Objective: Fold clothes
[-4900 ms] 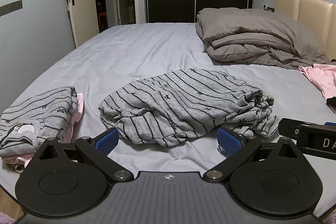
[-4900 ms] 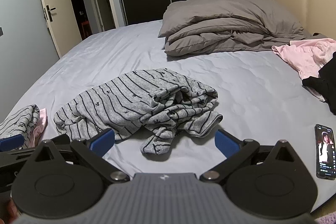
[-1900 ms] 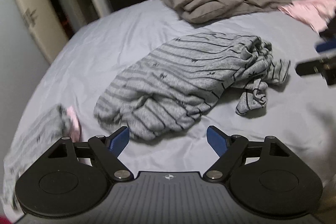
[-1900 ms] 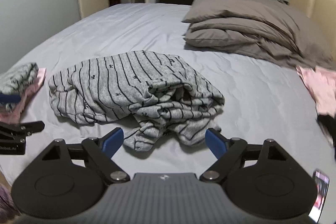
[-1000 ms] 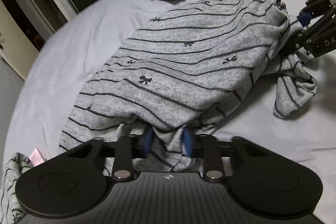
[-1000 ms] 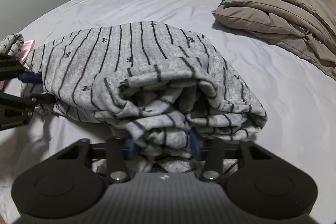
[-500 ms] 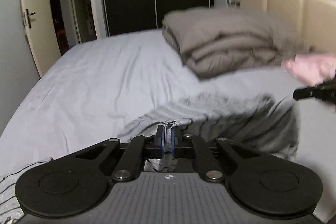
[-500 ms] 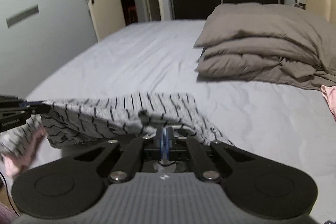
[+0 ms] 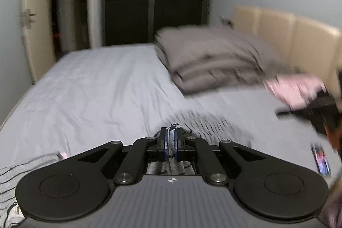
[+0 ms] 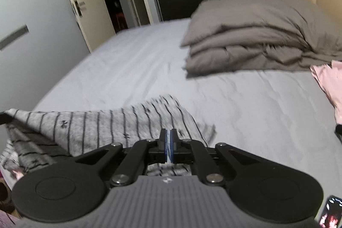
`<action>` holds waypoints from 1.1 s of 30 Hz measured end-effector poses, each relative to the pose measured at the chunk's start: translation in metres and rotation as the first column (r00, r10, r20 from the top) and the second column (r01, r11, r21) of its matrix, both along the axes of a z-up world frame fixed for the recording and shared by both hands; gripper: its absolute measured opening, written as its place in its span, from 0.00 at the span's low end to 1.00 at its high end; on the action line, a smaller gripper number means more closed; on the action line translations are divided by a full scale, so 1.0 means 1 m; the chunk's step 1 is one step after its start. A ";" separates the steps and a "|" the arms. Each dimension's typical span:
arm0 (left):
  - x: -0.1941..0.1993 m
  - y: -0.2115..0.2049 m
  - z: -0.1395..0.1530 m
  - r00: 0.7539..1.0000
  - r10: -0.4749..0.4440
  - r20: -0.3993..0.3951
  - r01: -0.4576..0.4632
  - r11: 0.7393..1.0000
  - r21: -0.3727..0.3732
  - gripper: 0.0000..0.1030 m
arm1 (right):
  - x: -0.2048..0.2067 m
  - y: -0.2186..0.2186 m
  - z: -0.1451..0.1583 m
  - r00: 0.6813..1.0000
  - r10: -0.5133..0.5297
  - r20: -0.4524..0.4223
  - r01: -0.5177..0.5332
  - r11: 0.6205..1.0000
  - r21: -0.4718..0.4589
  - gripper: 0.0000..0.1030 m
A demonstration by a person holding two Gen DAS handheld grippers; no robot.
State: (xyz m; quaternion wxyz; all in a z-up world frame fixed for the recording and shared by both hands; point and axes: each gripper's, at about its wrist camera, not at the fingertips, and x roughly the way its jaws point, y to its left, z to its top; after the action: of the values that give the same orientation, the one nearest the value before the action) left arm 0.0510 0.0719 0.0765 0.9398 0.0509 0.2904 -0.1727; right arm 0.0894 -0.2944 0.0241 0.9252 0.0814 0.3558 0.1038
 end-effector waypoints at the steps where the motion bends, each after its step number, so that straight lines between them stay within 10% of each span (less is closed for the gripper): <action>1: -0.003 -0.004 -0.009 0.999 -0.028 -0.023 0.028 0.999 0.018 0.04 | 0.001 0.000 -0.004 1.000 0.001 -0.016 -0.001 1.000 -0.006 0.05; 14: -0.042 -0.045 -0.111 0.928 -0.270 -0.258 0.308 0.944 0.120 0.04 | 0.016 0.031 -0.050 0.984 0.099 -0.147 -0.109 0.992 -0.065 0.07; 17: -0.042 -0.033 -0.114 0.925 -0.258 -0.280 0.289 0.954 0.074 0.16 | 0.018 0.038 -0.053 0.980 0.117 -0.159 -0.129 0.989 -0.069 0.17; 20: -0.040 -0.020 -0.116 0.928 -0.237 -0.288 0.260 0.965 0.043 0.35 | 0.018 0.043 -0.054 0.981 0.120 -0.152 -0.133 0.987 -0.084 0.53; 27: -0.024 0.024 -0.126 0.946 -0.070 -0.317 0.084 0.996 0.032 0.48 | 0.032 0.042 -0.071 0.975 0.107 -0.194 -0.133 0.983 -0.126 0.53; 33: 0.014 0.053 -0.152 0.902 0.089 -0.422 -0.109 0.994 -0.024 0.48 | 0.051 0.030 -0.094 0.967 0.051 -0.248 -0.089 0.986 -0.143 0.53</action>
State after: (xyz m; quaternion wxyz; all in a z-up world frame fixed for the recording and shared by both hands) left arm 0.0648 0.1249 -0.0755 0.8639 -0.0242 0.4837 -0.1381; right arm 0.1400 -0.2643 -0.0703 0.8737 0.0096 0.4763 0.0980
